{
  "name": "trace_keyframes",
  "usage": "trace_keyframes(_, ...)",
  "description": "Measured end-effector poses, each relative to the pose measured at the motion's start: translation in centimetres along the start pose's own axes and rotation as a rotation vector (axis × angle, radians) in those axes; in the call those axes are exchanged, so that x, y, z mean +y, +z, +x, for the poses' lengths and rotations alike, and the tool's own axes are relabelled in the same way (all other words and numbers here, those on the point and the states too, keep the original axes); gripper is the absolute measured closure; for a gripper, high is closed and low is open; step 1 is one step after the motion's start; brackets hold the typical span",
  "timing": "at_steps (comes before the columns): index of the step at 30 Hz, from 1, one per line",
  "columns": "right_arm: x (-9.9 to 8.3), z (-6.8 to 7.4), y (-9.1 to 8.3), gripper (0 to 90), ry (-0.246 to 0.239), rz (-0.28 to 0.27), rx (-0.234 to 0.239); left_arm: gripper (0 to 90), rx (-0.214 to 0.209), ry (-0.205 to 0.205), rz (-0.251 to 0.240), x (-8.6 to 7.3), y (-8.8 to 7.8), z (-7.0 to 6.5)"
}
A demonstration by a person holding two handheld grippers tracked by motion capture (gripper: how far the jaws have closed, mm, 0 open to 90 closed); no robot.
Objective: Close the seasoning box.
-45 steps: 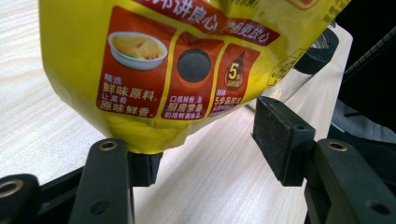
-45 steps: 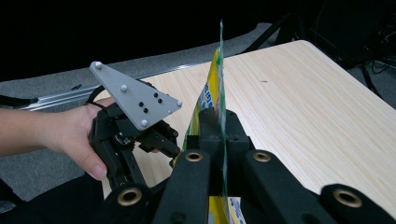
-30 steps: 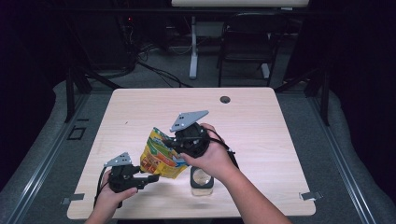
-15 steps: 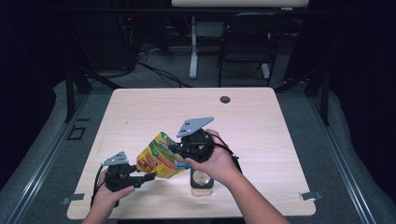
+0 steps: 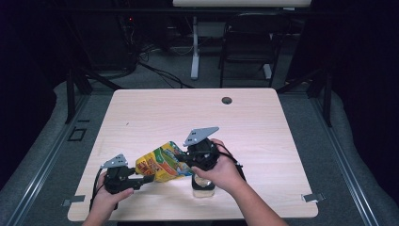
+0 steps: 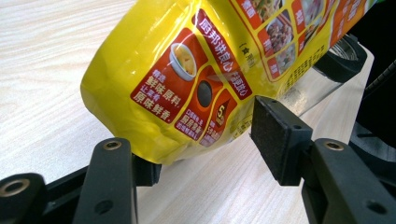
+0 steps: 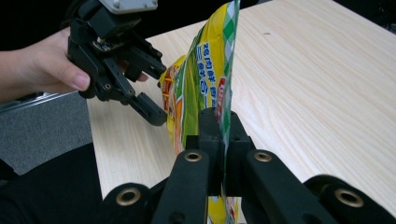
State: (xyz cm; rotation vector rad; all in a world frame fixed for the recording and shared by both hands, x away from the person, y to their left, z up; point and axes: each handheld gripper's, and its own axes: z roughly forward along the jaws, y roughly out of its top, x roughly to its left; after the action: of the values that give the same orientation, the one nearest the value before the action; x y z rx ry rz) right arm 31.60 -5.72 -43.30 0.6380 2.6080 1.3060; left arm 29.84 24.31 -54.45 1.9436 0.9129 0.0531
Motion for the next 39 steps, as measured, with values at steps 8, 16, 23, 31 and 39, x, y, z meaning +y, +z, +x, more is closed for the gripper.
trace_keyframes(8,-0.7,-0.1,0.2,88.7,0.003,0.013,-0.010,49.2,0.006,0.001,-0.020,0.1,-0.4,0.0)
trace_keyframes(16,-1.2,0.0,0.3,88.8,-0.001,-0.006,-0.020,51.6,0.002,0.000,-0.031,0.2,-0.6,-0.1)
trace_keyframes(23,-2.4,-0.4,0.4,88.9,0.031,-0.055,0.000,53.0,0.015,0.003,-0.032,0.2,-0.8,-0.2)
trace_keyframes(31,-2.6,-0.5,0.3,84.9,0.060,-0.080,0.020,53.9,0.020,0.002,-0.037,0.0,-0.9,-0.2)
trace_keyframes(39,-2.6,-0.5,-0.3,81.9,0.069,-0.090,0.015,54.3,0.024,0.011,-0.031,0.1,-0.9,-0.3)
